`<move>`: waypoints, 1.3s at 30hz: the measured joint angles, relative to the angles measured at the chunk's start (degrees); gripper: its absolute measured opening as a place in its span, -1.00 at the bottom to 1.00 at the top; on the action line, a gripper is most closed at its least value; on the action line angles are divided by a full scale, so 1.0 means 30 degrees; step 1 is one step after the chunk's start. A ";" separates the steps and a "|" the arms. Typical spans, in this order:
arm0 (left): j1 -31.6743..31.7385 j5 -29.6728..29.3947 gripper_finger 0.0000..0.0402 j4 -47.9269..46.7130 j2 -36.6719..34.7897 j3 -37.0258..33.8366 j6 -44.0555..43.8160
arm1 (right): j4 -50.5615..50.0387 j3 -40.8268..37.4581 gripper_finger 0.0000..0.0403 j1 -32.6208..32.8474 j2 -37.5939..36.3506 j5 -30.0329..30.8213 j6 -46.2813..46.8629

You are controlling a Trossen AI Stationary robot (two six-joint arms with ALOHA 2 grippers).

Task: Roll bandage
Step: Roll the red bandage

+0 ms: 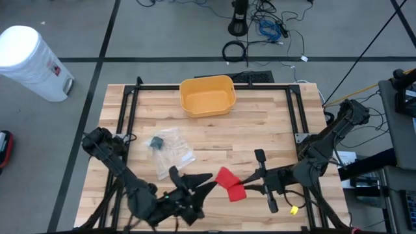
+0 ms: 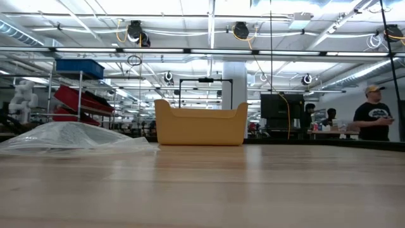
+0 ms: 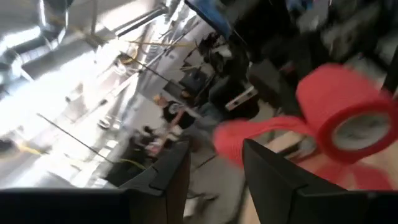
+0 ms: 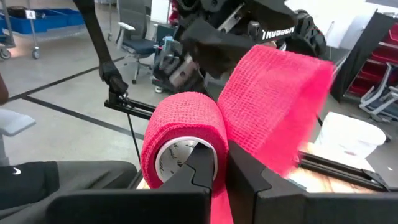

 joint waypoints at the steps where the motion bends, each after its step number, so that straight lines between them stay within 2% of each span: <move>1: -0.0237 -0.0001 -0.24 0.0039 -0.0056 0.0000 -0.0938 | 0.0031 0.0000 -0.92 0.0005 -0.0125 -0.0003 -0.0095; 3: -0.0709 -0.0009 -0.24 -0.0307 -0.0068 0.0007 -0.2525 | 0.0080 0.0000 -0.92 0.0019 -0.0385 -0.0021 -0.0128; 11: -0.2002 0.0127 -0.24 -0.6207 -0.0012 0.0007 -1.2179 | 0.0147 0.0000 -0.92 0.0216 -0.0606 -0.0019 -0.0267; 14: -0.1967 0.3392 -0.23 -0.9804 -0.0024 -0.0255 -1.8323 | 0.0184 0.0000 -0.92 0.0209 -0.0606 0.0002 -0.0338; 16: -0.1688 0.5240 -0.23 -1.0717 0.0052 -0.0812 -2.1663 | 0.0312 0.0000 -0.92 0.0201 -0.0606 0.0041 -0.0603; 18: -0.1392 0.5473 -0.23 -1.0674 0.0372 -0.1417 -2.3570 | 0.0575 0.0000 -0.92 0.0202 -0.0606 0.0033 -0.0756; 22: -0.1169 0.4439 -0.23 -1.0688 0.1499 -0.2375 -2.4930 | 0.0689 0.0044 -0.92 0.0214 -0.0606 0.0031 -0.1008; 25: -0.0988 0.4772 -0.19 -1.0501 0.2397 -0.2455 -2.6303 | 0.0903 0.0066 -0.92 0.0238 -0.0659 0.0033 -0.1232; 29: -0.0665 0.5606 0.03 -0.9954 0.3675 -0.2448 -2.8003 | 0.0910 0.0066 -0.92 0.0238 -0.0693 0.0062 -0.1409; 34: -0.0320 0.4728 0.36 -0.9503 0.4917 -0.2434 -2.9235 | 0.1064 0.0073 -0.92 0.0238 -0.0700 0.0077 -0.1615; 39: 0.0258 0.4822 0.57 -0.9392 0.6054 -0.2441 -2.9542 | 0.1064 0.0080 -0.92 0.0238 -0.0700 0.0099 -0.1629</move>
